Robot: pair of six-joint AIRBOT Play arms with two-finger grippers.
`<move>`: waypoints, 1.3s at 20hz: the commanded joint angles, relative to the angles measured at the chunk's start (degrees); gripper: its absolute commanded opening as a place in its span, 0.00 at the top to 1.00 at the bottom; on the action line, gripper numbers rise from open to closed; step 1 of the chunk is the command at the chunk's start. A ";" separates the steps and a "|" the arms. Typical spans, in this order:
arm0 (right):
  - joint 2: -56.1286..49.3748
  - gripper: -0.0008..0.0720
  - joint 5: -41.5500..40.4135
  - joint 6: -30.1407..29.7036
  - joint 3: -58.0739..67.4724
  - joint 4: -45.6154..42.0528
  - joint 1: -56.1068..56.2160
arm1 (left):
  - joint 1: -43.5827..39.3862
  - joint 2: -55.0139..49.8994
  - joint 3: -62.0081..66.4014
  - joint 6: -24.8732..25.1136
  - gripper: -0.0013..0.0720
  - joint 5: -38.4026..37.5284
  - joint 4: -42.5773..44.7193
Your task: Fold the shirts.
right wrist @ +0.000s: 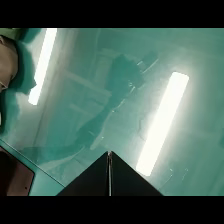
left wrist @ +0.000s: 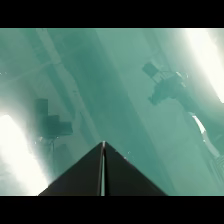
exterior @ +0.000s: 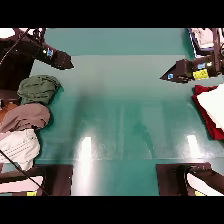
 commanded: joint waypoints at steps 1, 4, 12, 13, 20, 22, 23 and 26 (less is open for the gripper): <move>0.02 0.96 -0.35 0.02 0.00 0.02 0.37 | -0.02 0.00 0.02 0.00 0.95 0.02 0.02; 0.02 0.96 -0.33 0.02 0.00 0.04 0.37 | -0.02 0.00 0.02 0.00 0.95 0.02 0.02; 0.02 0.96 -0.33 0.04 0.00 0.09 0.37 | -0.02 0.00 0.02 -0.02 0.95 0.57 -0.15; 0.02 0.96 -0.31 0.04 0.00 0.11 0.37 | -0.02 -0.02 0.02 -0.04 0.95 1.09 -0.46; 0.02 0.96 -0.33 0.02 -0.02 0.04 0.37 | 0.96 -1.51 -0.31 -9.22 0.23 5.42 27.45; 0.04 0.96 -0.26 0.02 -0.02 0.11 0.39 | 4.26 -3.19 -3.17 -12.24 0.23 6.91 30.75; 0.02 0.96 -0.24 0.02 -0.02 0.11 0.39 | 6.32 -4.22 -5.60 -12.33 0.23 8.46 30.67; 0.02 0.96 -0.33 0.02 -0.02 0.11 0.39 | 11.72 -7.19 -12.46 -12.33 0.23 13.44 30.29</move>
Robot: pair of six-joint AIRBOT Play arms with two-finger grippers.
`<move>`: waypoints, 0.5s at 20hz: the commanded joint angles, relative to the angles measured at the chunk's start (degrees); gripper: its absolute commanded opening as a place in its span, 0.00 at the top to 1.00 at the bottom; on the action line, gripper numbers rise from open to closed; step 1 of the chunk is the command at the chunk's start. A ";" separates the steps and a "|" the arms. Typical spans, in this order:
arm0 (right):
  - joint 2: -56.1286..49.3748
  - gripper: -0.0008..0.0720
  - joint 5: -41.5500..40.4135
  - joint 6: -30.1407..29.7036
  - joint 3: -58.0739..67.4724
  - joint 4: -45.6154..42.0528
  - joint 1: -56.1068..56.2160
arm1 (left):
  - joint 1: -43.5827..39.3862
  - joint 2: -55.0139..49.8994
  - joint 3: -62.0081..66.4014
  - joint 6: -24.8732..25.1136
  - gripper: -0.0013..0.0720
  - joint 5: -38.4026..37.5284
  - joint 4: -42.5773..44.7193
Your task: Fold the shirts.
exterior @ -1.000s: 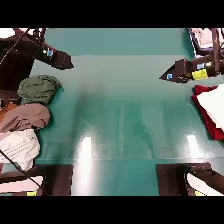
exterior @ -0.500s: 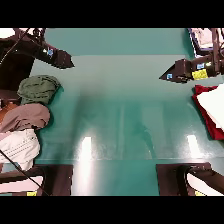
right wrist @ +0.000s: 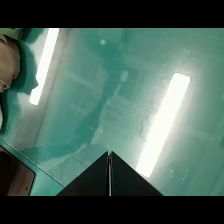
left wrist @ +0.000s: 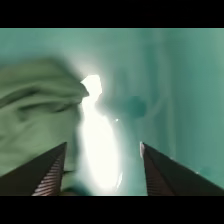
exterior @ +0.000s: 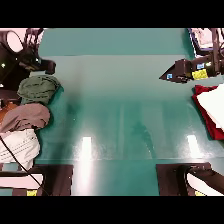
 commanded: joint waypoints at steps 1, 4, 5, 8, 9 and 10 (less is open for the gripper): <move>0.02 0.96 0.00 0.02 -0.02 0.02 0.04 | 5.57 -3.58 -6.56 -2.03 0.23 6.16 3.63; 0.02 0.96 0.00 0.04 -0.02 0.04 0.04 | 8.15 -7.17 -7.87 -2.03 0.23 7.91 3.61; 0.02 0.96 0.00 0.04 -0.02 0.02 0.04 | 8.44 -7.96 -7.87 -2.05 0.23 8.02 3.58; 0.02 0.96 -0.07 0.04 -0.02 0.02 0.04 | 8.63 -8.70 -7.82 -2.03 0.23 9.92 1.68; 0.02 0.96 -0.07 0.04 -0.02 0.02 0.04 | 8.63 -8.70 -7.74 -2.03 0.23 10.56 1.03; 0.02 0.96 -0.09 0.04 -0.02 0.02 0.04 | 8.63 -8.70 -7.72 -2.03 0.47 10.51 0.57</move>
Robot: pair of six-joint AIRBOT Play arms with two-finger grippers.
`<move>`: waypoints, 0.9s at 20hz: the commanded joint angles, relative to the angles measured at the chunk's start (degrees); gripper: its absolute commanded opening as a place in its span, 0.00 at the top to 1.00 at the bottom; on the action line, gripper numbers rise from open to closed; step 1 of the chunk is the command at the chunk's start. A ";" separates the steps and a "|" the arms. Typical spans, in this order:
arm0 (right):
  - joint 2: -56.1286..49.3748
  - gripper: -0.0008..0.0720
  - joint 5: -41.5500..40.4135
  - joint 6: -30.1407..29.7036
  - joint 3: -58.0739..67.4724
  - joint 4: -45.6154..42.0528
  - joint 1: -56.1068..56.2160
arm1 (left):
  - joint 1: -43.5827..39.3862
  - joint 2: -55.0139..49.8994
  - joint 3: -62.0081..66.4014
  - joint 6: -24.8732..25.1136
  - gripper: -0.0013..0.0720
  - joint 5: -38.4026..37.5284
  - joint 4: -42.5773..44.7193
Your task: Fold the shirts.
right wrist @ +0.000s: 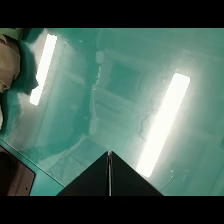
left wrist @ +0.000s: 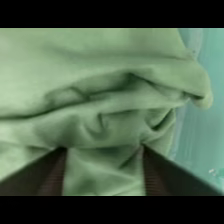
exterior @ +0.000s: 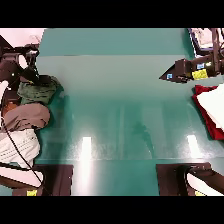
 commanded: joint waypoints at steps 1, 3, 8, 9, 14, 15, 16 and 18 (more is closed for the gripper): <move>0.02 0.96 -0.04 0.02 -0.02 0.02 0.04 | 0.52 -0.70 -0.26 -0.07 0.88 1.64 -1.42; 0.02 0.96 -0.04 0.02 -0.02 0.02 0.04 | 0.52 -0.44 0.00 -0.09 0.95 0.61 -2.14; 0.04 0.96 -3.54 0.02 3.34 0.42 -1.25 | -1.14 6.75 8.72 1.75 0.95 -4.85 -10.27; 0.04 0.96 -4.35 0.02 5.14 0.39 -1.73 | -1.88 9.22 12.00 3.96 0.95 -7.69 -14.93; 0.04 0.96 -7.87 0.00 14.47 -0.02 -2.34 | -8.52 21.42 25.59 16.85 0.95 -16.52 -38.88; 0.04 0.96 -8.24 0.00 15.87 0.00 -2.34 | -10.51 23.12 26.93 18.36 0.95 -16.57 -41.57; 0.04 0.96 -8.22 0.00 17.16 0.00 -2.34 | -12.83 24.61 27.67 19.91 0.95 -16.68 -43.87; 0.04 0.96 -8.17 0.00 18.88 0.00 -2.34 | -17.51 25.55 27.98 21.64 0.95 -17.14 -46.38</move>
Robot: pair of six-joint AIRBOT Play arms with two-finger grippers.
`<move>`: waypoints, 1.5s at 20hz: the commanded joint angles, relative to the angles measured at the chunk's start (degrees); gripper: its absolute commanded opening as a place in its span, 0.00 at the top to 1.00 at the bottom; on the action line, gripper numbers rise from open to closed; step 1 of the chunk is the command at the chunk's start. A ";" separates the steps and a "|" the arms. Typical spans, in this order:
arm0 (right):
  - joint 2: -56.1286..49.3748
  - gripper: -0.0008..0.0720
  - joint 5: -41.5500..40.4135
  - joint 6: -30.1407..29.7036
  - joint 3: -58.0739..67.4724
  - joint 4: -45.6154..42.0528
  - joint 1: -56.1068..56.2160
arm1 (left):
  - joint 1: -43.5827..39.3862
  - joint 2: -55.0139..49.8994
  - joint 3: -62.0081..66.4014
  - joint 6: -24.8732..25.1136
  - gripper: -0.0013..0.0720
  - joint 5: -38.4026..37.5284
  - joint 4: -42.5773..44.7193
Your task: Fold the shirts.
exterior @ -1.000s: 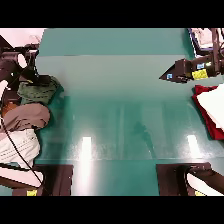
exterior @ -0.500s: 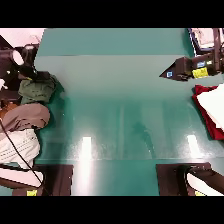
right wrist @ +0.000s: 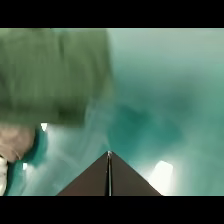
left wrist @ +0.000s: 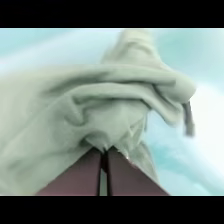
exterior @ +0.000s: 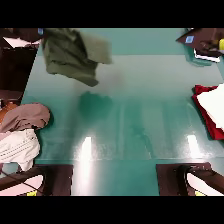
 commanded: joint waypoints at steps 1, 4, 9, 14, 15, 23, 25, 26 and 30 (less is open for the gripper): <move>0.04 0.96 -0.87 0.00 3.69 -0.11 -0.09 | -7.87 2.82 2.51 5.16 0.95 -2.12 -7.96; 0.15 0.96 0.28 0.02 3.65 0.42 -0.09 | -13.84 0.07 -0.22 6.47 0.95 -2.10 -7.32; 0.17 0.96 5.20 0.02 3.58 0.33 -0.09 | -16.57 -9.09 -8.24 5.84 0.88 0.00 1.88; 0.15 0.96 6.88 0.00 3.58 -0.15 -0.09 | -8.85 -11.98 -8.66 -2.10 0.14 -3.76 7.30; 0.15 0.96 6.84 0.00 3.58 -0.22 -0.09 | -6.54 -11.93 -8.90 -2.40 0.14 -6.78 7.23; 0.15 0.96 6.78 -0.02 3.58 -0.26 -0.09 | -1.20 -2.69 -45.44 1.29 0.14 -4.81 3.41; 0.15 0.96 6.78 -0.02 3.58 -0.26 -0.09 | -1.20 -0.98 -52.41 2.38 0.14 1.22 2.10; 0.09 0.96 6.78 -0.02 3.58 -0.26 -0.09 | -1.20 -0.74 -54.47 3.61 0.14 3.82 0.55; -0.94 0.96 6.88 0.00 3.58 -0.02 -0.09 | -1.25 -0.76 -58.45 9.62 0.14 9.49 -6.54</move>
